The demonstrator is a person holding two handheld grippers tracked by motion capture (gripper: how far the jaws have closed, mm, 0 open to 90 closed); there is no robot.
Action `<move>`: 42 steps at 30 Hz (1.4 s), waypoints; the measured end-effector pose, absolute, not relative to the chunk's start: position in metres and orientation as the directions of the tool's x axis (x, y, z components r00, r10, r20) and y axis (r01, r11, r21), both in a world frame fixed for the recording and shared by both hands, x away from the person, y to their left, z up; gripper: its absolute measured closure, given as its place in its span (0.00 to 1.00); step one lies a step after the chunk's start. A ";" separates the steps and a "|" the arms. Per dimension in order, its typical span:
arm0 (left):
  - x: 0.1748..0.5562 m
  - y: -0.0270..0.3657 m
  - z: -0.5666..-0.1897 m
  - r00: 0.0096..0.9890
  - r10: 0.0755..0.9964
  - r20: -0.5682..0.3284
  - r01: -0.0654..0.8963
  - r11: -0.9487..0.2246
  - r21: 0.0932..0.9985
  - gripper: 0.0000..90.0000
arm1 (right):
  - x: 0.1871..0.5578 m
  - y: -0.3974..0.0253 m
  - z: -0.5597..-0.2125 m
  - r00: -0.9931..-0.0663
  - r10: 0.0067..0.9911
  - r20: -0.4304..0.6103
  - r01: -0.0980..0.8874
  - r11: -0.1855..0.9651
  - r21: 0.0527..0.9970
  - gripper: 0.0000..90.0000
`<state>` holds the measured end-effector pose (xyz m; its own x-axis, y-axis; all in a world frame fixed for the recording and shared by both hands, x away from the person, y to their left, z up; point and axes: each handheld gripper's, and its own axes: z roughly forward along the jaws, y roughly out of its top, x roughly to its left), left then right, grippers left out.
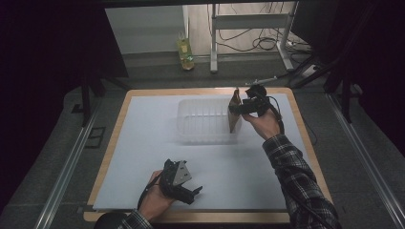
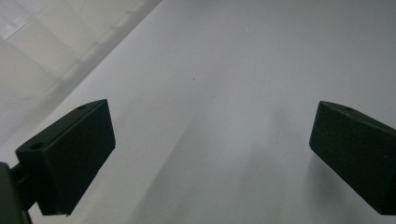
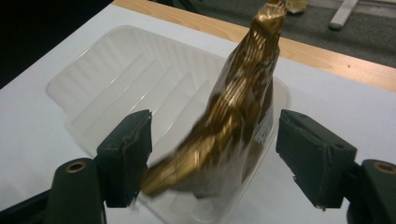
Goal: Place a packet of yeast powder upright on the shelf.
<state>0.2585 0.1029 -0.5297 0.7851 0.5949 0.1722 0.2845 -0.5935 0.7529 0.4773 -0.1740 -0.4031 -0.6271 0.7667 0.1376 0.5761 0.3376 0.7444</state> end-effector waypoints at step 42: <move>0.264 0.116 -0.525 0.746 0.656 0.114 0.313 -0.497 0.809 0.00 | 0.411 -0.174 -0.413 -0.748 0.663 0.013 0.415 0.453 0.789 0.12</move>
